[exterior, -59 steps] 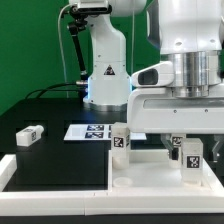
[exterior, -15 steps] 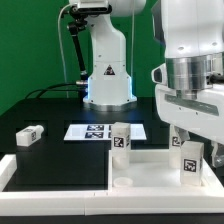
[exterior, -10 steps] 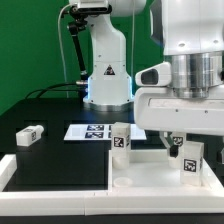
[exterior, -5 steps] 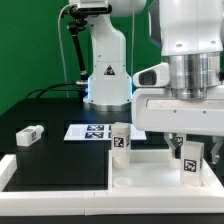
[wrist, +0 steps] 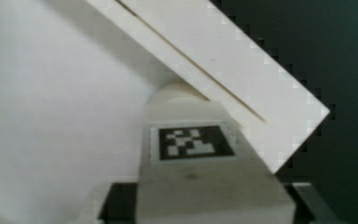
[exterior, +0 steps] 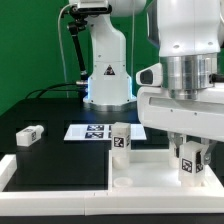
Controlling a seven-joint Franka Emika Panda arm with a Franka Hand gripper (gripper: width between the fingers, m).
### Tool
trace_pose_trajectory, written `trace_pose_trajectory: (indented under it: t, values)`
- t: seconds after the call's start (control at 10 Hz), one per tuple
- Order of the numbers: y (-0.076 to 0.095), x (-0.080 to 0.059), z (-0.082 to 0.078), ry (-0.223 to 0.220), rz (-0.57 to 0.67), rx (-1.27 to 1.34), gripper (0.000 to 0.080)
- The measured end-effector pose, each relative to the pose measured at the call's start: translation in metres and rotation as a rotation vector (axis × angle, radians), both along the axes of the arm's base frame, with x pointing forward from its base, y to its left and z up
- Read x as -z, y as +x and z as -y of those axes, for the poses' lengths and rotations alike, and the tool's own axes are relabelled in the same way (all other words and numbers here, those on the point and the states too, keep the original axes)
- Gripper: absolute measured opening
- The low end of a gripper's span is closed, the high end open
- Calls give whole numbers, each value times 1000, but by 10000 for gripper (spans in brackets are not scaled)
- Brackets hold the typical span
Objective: Assemble square table
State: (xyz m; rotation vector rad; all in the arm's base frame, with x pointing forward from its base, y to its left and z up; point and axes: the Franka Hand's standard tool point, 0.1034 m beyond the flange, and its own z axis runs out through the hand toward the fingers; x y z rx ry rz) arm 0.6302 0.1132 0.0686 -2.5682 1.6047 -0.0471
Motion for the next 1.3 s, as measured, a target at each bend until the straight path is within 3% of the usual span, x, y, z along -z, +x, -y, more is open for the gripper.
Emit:
trace_pose_trajectory:
  t: [0.1, 0.4, 0.8, 0.9, 1.0, 1.1, 1.3]
  values:
    - [-1, 1, 2, 55, -16, 211, 294]
    - [-1, 1, 1, 144, -57, 585, 294]
    - [-1, 1, -1, 146, -61, 608, 302]
    - [3, -2, 0, 132, -41, 465, 483]
    - [3, -2, -4, 126, -26, 392, 483]
    - [0, 0, -9, 123, -28, 355, 617]
    - [0, 0, -7, 122, -28, 362, 640]
